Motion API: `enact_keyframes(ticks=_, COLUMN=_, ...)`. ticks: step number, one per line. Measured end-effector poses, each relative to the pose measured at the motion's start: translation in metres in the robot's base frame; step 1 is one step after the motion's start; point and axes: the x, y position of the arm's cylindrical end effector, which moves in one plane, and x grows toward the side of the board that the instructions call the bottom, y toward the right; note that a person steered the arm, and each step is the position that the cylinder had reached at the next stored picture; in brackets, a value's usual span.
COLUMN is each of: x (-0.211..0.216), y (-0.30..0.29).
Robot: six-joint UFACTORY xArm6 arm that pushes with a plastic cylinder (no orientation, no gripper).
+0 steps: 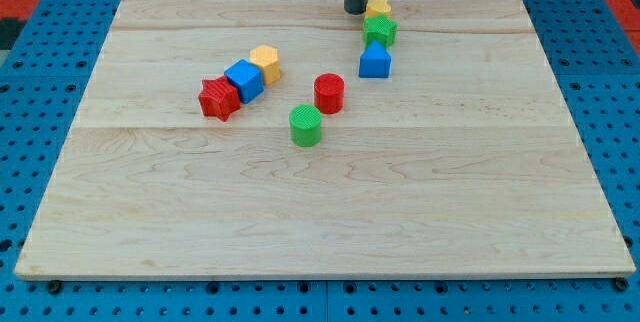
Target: Push the green star diagonally to the top right of the blue triangle
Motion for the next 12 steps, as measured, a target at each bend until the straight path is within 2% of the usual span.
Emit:
enact_keyframes(ticks=2, x=0.001, y=-0.024)
enact_keyframes(ticks=3, x=0.031, y=-0.024)
enact_keyframes(ticks=4, x=0.032, y=-0.025)
enact_keyframes(ticks=6, x=0.014, y=-0.064)
enact_keyframes(ticks=12, x=0.014, y=-0.084)
